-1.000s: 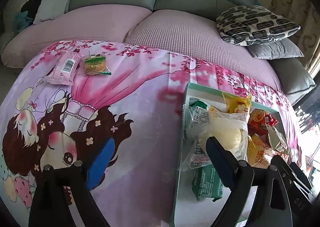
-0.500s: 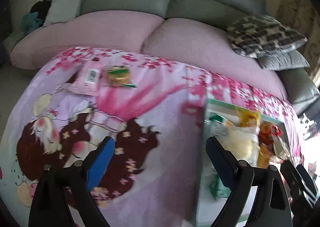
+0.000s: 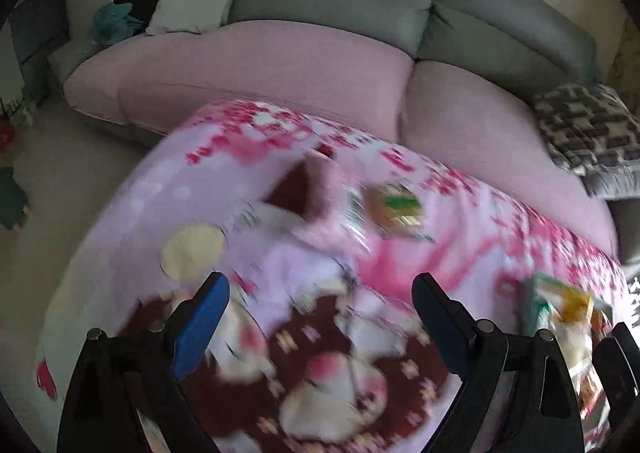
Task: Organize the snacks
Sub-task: 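Grasp the pink wafer pack with the left tool while the right tool grasps the green cookie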
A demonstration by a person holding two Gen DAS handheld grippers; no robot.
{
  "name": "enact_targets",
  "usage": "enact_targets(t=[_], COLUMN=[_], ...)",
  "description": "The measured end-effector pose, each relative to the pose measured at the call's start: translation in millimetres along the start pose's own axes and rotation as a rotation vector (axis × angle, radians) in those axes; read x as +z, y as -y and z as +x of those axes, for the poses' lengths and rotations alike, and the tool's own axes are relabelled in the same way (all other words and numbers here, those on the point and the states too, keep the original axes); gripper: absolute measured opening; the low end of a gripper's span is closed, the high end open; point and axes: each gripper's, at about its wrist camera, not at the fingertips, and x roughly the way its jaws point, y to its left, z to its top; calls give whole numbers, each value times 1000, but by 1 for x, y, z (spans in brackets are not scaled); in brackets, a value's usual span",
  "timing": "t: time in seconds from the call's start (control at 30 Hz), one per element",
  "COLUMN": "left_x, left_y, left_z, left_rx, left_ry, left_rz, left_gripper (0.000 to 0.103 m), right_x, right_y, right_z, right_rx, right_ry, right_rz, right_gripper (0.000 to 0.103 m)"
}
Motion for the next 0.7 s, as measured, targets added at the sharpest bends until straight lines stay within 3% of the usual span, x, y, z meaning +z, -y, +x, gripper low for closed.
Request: enact_targets(t=[0.13, 0.27, 0.5, 0.7], left_x=[30, 50, 63, 70], left_y=[-21, -25, -8, -9], left_z=[40, 83, 124, 132], left_rx=[-62, -173, -167, -142], left_ry=[-66, -169, -253, -244], left_rz=[-60, -90, -3, 21], left_gripper=[93, 93, 92, 76], right_x=[19, 27, 26, 30], right_y=[-28, -56, -76, -95], right_z=[43, 100, 170, 201], right_rx=[84, 67, 44, 47], right_ry=[-40, -107, -183, -197], right_rz=[-21, -135, -202, -268], right_gripper=[103, 97, 93, 89])
